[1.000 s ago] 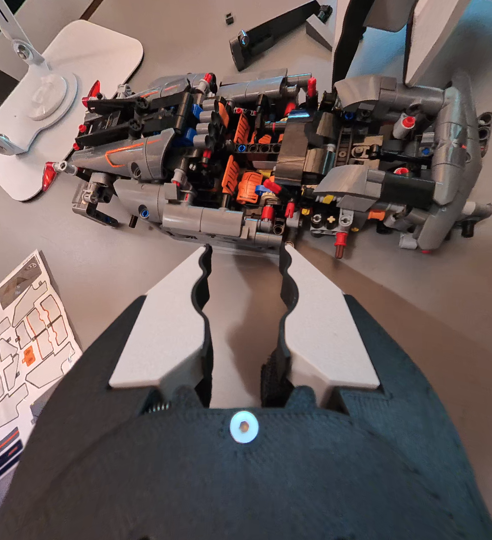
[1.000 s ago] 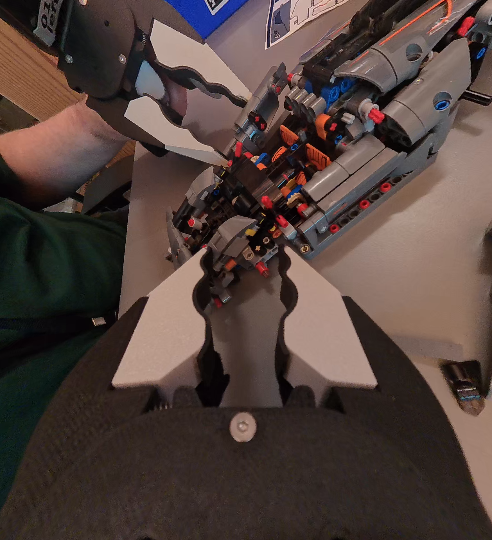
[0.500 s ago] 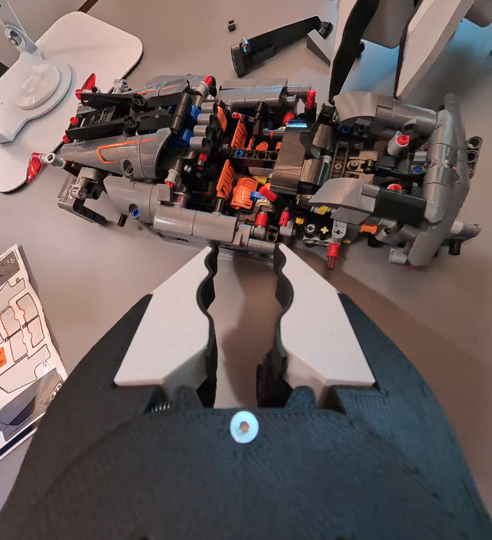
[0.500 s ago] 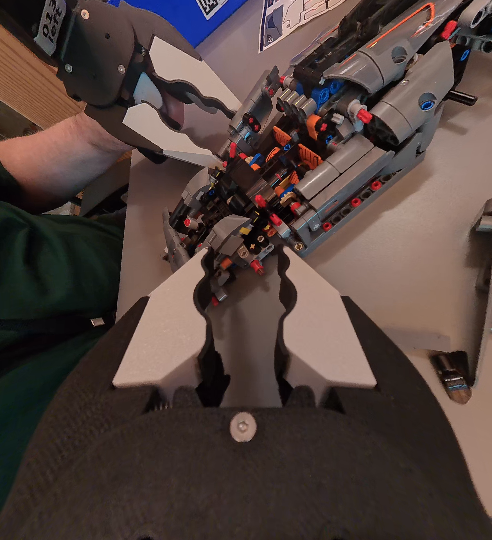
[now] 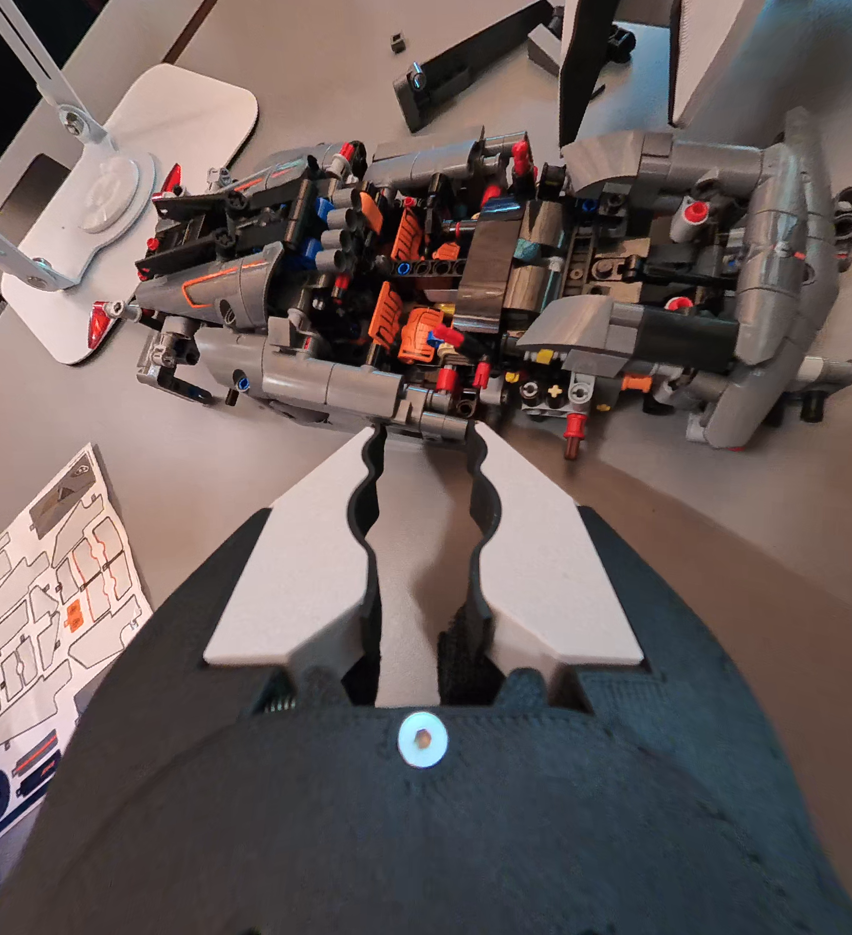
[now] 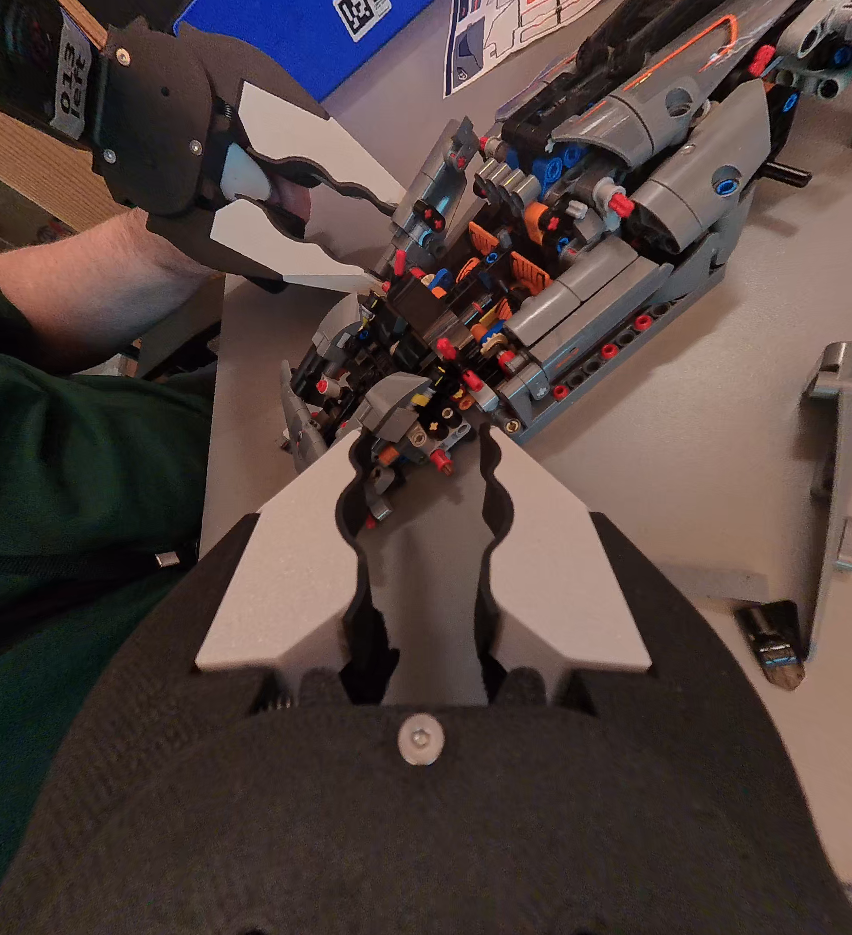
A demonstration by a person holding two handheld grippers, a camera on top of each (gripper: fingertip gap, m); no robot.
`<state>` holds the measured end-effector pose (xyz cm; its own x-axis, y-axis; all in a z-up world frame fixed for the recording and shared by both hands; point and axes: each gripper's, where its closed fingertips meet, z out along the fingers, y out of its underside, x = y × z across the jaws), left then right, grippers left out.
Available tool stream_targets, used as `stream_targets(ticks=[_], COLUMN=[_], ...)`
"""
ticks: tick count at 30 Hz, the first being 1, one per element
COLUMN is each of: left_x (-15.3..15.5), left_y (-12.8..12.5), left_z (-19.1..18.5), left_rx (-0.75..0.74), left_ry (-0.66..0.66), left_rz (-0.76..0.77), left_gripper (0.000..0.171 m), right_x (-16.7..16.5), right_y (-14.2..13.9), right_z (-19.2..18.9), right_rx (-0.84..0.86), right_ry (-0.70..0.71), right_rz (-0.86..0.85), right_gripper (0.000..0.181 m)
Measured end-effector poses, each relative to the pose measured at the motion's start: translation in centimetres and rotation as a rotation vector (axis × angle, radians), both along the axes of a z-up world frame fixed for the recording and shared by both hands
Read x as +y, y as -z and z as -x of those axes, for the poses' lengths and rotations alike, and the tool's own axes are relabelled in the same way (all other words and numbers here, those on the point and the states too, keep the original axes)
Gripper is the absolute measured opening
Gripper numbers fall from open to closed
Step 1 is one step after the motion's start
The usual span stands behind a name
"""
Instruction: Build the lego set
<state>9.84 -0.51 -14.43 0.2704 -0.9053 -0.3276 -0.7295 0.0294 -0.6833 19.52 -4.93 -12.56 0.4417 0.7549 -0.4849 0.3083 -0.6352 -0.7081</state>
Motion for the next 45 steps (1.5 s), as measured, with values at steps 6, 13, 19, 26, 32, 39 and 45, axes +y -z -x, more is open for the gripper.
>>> stream_targets(ticks=[6, 13, 19, 26, 32, 39, 45], left_x=[-0.02, 0.01, 0.15, 0.17, 0.24, 0.28, 0.36], left_y=[0.0, -0.07, -0.18, -0.15, -0.05, 0.02, 0.18], left_z=[0.02, 0.07, 0.16, 0.17, 0.13, 0.18, 0.18], left_rx=[0.004, 0.043, 0.073, 0.06, 0.008, -0.028, -0.088], left_ry=[0.003, 0.009, 0.014, 0.012, -0.009, -0.03, -0.054], left_rz=[-0.022, -0.097, -0.168, -0.158, -0.067, -0.002, 0.118], left_gripper=[0.029, 0.027, 0.026, 0.026, 0.029, 0.031, 0.038], right_x=[0.0, 0.03, 0.05, 0.03, -0.02, 0.08, 0.08], right_y=[-0.02, 0.04, 0.05, 0.04, 0.02, 0.05, 0.1], right_z=[-0.04, -0.09, -0.14, -0.14, -0.12, -0.25, -0.23], right_rx=[-0.002, -0.003, -0.003, -0.004, -0.004, -0.004, -0.006], right_ry=[0.001, 0.002, 0.004, 0.004, 0.002, 0.008, 0.007], right_rz=[-0.002, -0.001, 0.0, -0.001, -0.002, 0.0, -0.001], right_gripper=[0.041, 0.041, 0.041, 0.041, 0.041, 0.041, 0.041])
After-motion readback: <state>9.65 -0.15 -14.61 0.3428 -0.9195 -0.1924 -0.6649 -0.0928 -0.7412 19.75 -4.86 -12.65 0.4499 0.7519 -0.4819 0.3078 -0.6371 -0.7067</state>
